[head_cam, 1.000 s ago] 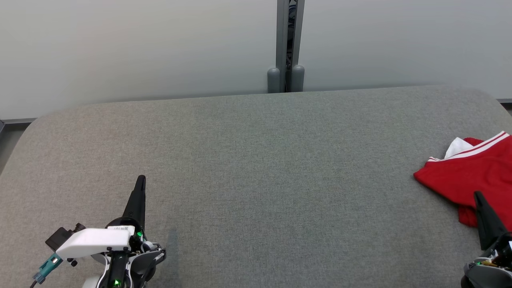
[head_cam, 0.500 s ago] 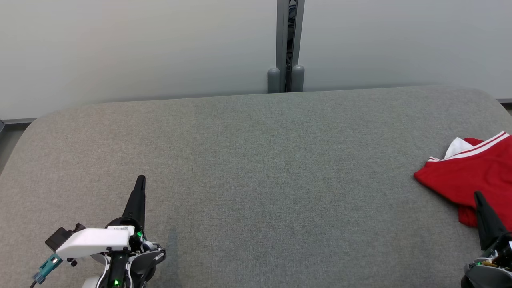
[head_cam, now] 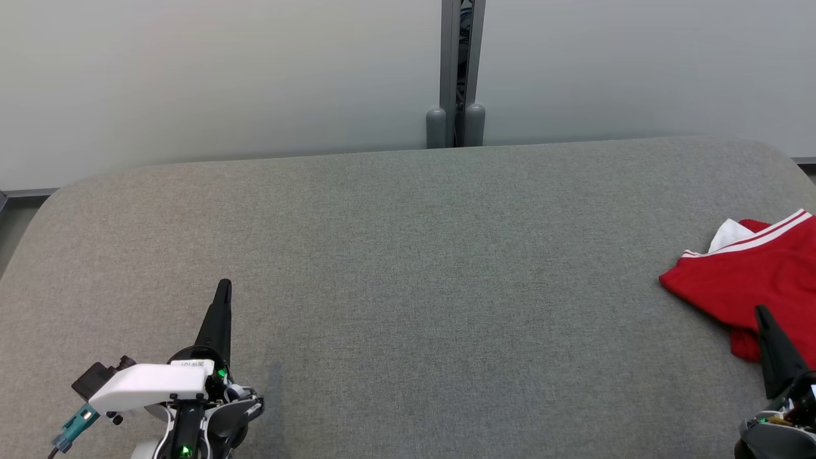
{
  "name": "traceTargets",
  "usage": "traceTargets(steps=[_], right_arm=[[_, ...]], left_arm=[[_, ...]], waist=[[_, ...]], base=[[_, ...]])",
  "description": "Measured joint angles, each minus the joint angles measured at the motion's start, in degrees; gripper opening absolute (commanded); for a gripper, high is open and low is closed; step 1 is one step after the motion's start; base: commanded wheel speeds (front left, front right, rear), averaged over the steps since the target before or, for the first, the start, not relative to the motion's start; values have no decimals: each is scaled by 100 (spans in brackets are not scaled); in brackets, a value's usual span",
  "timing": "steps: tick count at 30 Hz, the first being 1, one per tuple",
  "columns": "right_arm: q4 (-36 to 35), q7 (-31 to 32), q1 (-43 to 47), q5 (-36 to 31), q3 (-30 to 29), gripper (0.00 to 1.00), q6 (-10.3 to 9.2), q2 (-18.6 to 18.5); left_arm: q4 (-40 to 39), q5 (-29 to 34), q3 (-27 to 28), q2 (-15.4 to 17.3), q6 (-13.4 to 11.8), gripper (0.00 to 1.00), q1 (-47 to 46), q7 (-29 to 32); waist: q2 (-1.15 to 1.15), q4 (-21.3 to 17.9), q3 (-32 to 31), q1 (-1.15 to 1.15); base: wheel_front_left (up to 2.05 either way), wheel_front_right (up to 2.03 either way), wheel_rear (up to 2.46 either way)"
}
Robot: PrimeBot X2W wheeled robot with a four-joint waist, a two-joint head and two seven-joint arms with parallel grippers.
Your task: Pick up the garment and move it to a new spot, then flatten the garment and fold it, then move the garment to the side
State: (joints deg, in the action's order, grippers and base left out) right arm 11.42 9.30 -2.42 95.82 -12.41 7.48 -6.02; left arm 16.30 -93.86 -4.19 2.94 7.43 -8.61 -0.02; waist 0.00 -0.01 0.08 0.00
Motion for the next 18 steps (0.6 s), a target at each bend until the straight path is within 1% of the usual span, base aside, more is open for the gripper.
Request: traceTargets(steps=[18], right_arm=[[2,20,-3,-25,-29,0,0,23]], left_arm=[[0,5,7,-3,0,0,0,1]], waist=[[0,0,0,0]], base=[[0,0,0]])
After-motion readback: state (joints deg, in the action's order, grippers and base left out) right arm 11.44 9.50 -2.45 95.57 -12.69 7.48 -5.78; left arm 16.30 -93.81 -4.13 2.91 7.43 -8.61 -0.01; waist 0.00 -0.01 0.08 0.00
